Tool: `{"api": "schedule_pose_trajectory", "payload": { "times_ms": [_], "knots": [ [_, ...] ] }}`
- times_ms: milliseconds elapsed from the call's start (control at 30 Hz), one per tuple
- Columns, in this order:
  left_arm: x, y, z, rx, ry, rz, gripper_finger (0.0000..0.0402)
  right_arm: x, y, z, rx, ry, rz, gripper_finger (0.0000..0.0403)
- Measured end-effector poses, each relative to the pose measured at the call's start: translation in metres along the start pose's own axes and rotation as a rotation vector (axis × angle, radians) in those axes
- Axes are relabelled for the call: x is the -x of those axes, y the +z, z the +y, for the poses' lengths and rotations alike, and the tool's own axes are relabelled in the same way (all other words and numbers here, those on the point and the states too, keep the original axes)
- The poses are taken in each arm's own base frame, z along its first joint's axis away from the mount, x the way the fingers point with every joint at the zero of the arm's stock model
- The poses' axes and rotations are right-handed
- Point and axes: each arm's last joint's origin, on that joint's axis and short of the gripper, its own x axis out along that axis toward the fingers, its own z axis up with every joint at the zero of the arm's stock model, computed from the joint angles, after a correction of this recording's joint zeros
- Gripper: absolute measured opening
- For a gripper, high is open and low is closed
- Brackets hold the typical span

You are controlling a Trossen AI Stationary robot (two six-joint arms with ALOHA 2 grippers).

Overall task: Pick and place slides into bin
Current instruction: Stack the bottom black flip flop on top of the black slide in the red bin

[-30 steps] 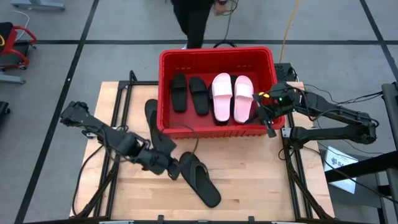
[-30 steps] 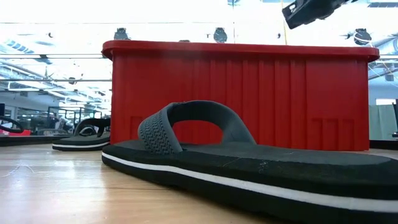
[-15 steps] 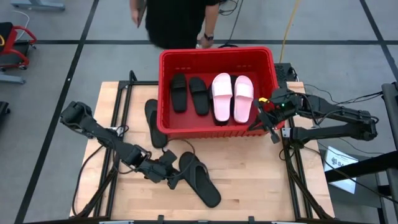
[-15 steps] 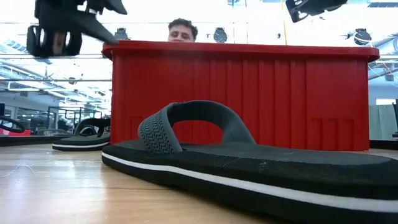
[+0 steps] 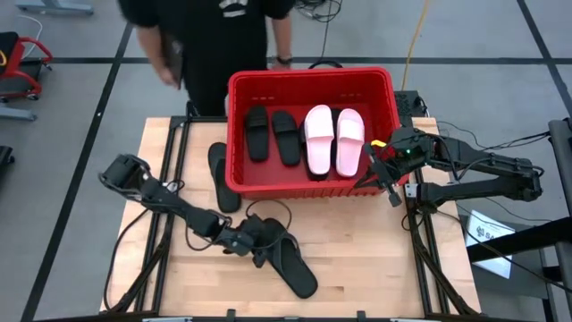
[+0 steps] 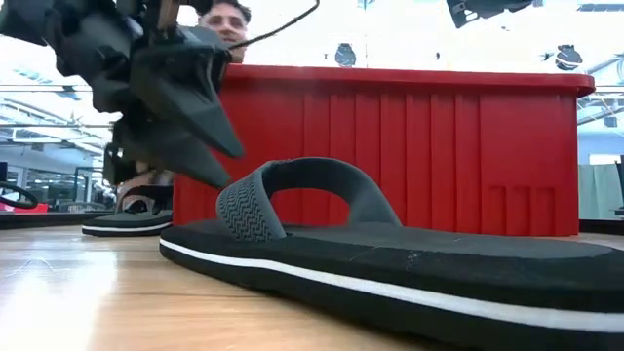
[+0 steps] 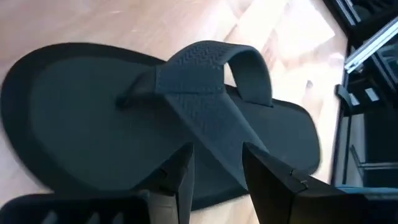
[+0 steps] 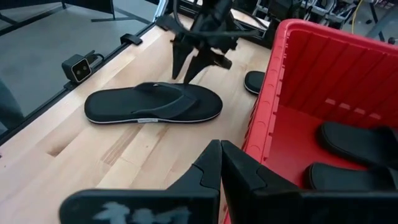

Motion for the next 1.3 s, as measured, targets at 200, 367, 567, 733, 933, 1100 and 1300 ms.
{"api": "schedule_pose_trajectory", "payload": {
  "times_ms": [200, 367, 567, 733, 933, 1100, 1300],
  "knots": [
    [-0.01, 0.007, 0.007, -0.029, -0.014, 0.025, 0.0129, -0.001, 0.0, 0.0, 0.005, 0.001, 0.003, 0.0],
    [-0.012, 0.013, 0.007, -0.038, -0.038, 0.026, 0.0129, -0.002, -0.001, -0.001, 0.021, 0.003, 0.007, 0.0],
    [-0.011, 0.017, 0.002, -0.049, -0.105, 0.009, 0.0129, -0.002, -0.001, -0.001, 0.02, 0.003, 0.007, 0.0],
    [-0.012, 0.015, 0.004, -0.052, -0.078, 0.025, 0.0129, -0.002, -0.001, -0.001, 0.02, 0.003, 0.007, 0.0],
    [-0.017, 0.014, 0.006, -0.071, -0.073, 0.024, 0.0129, -0.002, -0.001, -0.001, 0.02, 0.003, 0.008, 0.0],
    [-0.032, 0.009, 0.008, -0.074, -0.133, 0.035, 0.0129, -0.002, -0.001, -0.001, 0.019, 0.003, 0.008, 0.0],
    [-0.045, 0.006, 0.009, -0.066, -0.237, 0.071, 0.0129, -0.002, -0.001, -0.001, 0.018, 0.0, 0.01, 0.0]
  ]
}}
